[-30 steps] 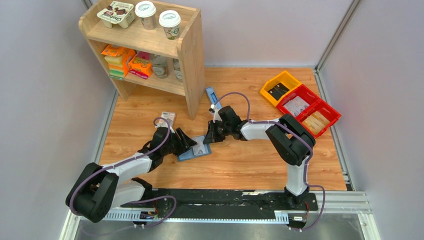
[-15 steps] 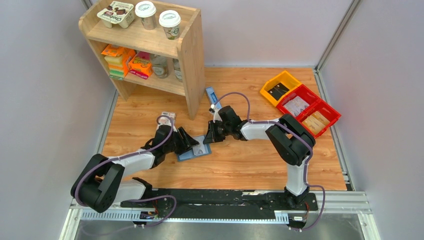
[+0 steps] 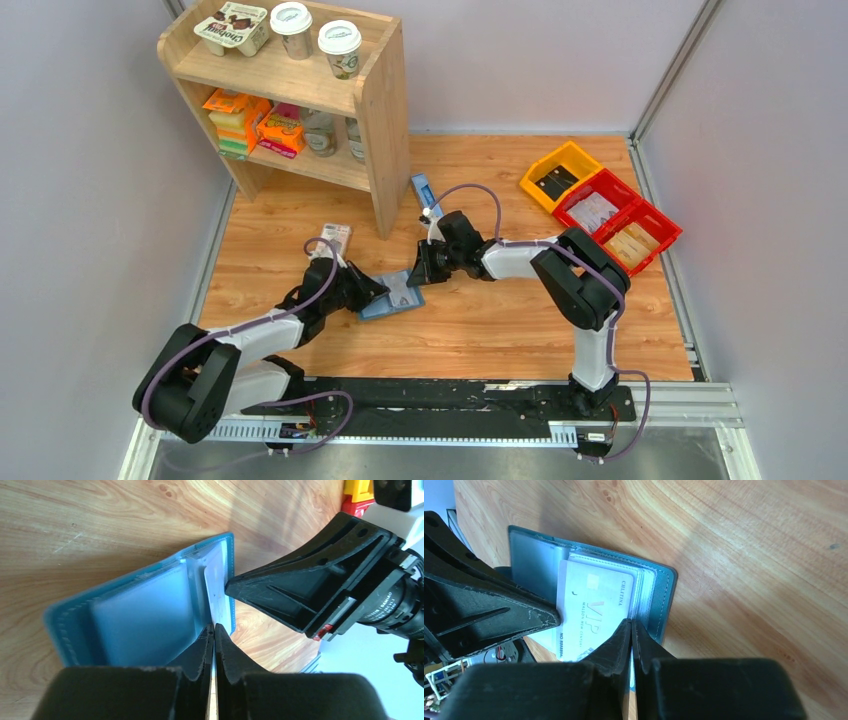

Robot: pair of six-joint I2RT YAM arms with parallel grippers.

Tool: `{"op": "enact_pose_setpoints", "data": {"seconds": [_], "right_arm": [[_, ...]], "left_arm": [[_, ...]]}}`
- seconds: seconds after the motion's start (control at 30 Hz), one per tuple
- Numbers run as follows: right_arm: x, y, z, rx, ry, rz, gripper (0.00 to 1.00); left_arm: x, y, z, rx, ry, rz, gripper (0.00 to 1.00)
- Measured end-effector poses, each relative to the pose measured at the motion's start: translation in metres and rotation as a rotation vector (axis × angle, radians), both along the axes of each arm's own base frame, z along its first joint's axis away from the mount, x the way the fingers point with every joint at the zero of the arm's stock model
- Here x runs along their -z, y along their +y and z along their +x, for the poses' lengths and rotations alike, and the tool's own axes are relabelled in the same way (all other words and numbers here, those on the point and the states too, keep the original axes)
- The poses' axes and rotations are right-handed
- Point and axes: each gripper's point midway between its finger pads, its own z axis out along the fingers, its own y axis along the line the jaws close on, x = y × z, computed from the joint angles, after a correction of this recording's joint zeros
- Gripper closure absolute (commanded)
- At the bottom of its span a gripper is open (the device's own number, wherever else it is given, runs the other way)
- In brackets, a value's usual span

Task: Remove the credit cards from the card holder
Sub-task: Remove the credit card from the card holder.

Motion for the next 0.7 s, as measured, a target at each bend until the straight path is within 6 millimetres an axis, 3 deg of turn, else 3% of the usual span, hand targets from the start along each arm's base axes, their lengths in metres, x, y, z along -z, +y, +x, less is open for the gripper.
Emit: {"op": "enact_pose_setpoints", "data": {"seconds": [0.2,0.33,0.53,0.7], "right_arm": [[0.0,0.0,0.001,0.002,-0.002,0.0,0.93],[0.0,0.0,0.001,0.003,-0.002,-0.001,0.93],[0.001,0.0,0.001,0.003,-0.001,0.0,0.93],[0.001,0.0,0.001,0.003,-0.001,0.0,0.93]], "left_arm": [[-0.008,-0.004,0.005,-0.011,-0.02,-0.043,0.92],[-0.005,-0.009,0.007,-0.007,-0.01,-0.067,0.8],[0.002,-0.016,0.008,0.008,0.021,-0.097,0.69],[0.001,-0.022,0.01,0.025,0.022,-0.119,0.66]]}}
